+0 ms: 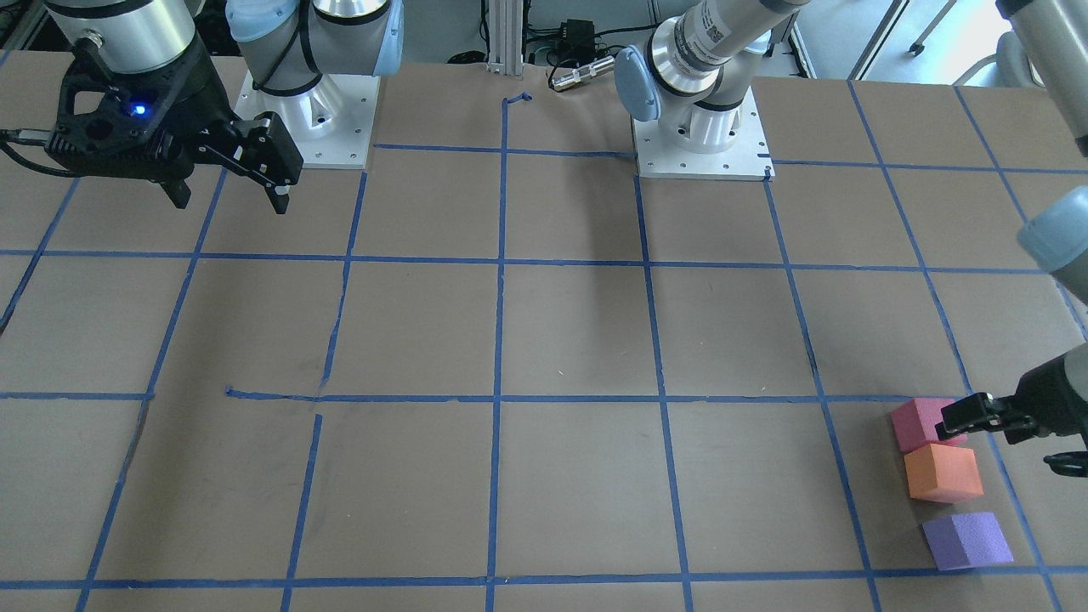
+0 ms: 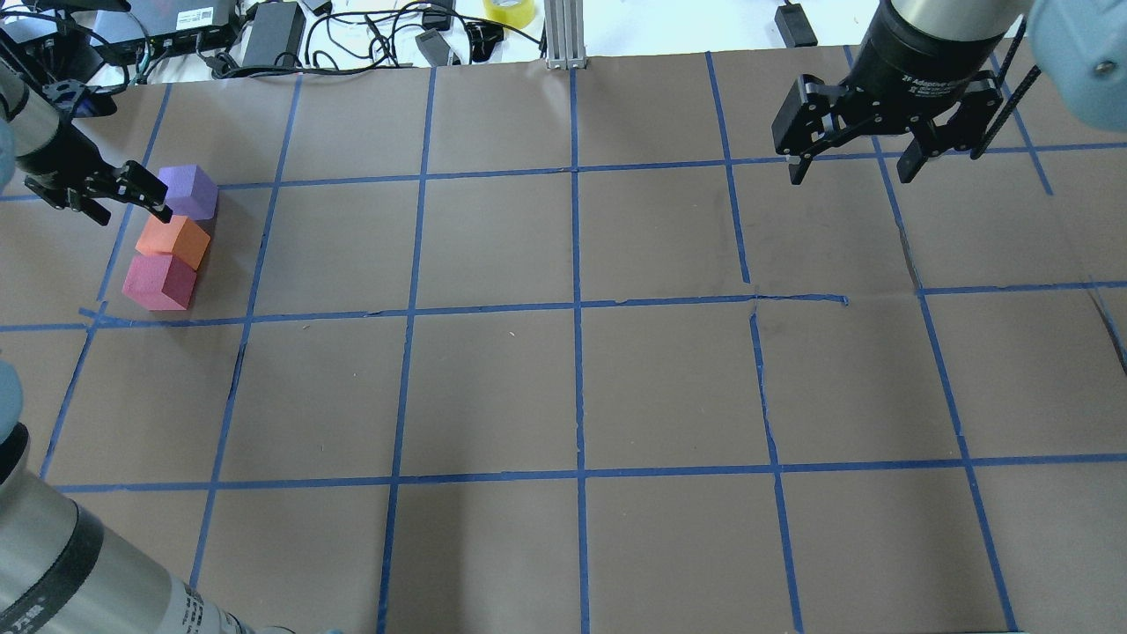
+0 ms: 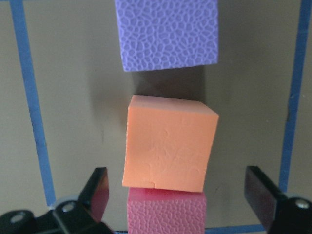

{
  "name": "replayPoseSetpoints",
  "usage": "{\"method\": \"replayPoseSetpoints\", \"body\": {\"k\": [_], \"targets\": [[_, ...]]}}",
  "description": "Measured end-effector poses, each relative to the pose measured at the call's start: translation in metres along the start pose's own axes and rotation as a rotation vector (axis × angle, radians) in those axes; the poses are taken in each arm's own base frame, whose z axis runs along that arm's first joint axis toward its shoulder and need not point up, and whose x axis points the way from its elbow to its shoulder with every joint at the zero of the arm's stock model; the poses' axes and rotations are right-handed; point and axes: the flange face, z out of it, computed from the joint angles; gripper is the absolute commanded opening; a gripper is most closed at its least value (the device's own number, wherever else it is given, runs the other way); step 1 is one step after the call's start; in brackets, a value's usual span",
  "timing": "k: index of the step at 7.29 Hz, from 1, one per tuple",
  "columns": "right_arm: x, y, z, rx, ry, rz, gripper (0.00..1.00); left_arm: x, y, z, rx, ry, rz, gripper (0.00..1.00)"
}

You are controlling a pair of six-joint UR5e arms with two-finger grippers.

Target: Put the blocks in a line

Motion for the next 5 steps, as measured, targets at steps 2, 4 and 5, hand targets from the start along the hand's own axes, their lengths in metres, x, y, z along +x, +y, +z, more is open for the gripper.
{"method": "replayPoseSetpoints", "body": {"k": [2, 4, 5], "targets": [[0.0, 0.0, 0.0, 0.002, 0.001, 0.0, 1.0, 0.054, 0.027, -0.085, -0.017, 0.011, 0.038, 1.0], [0.0, 0.0, 0.0, 0.005, 0.0, 0.001, 1.0, 0.151, 0.051, -0.156, 0.033, -0.012, 0.037, 1.0], [0.0, 0.0, 0.0, 0.004, 0.001, 0.002, 1.0, 0.205, 0.058, -0.175, 0.059, -0.018, 0.008, 1.0]]}}
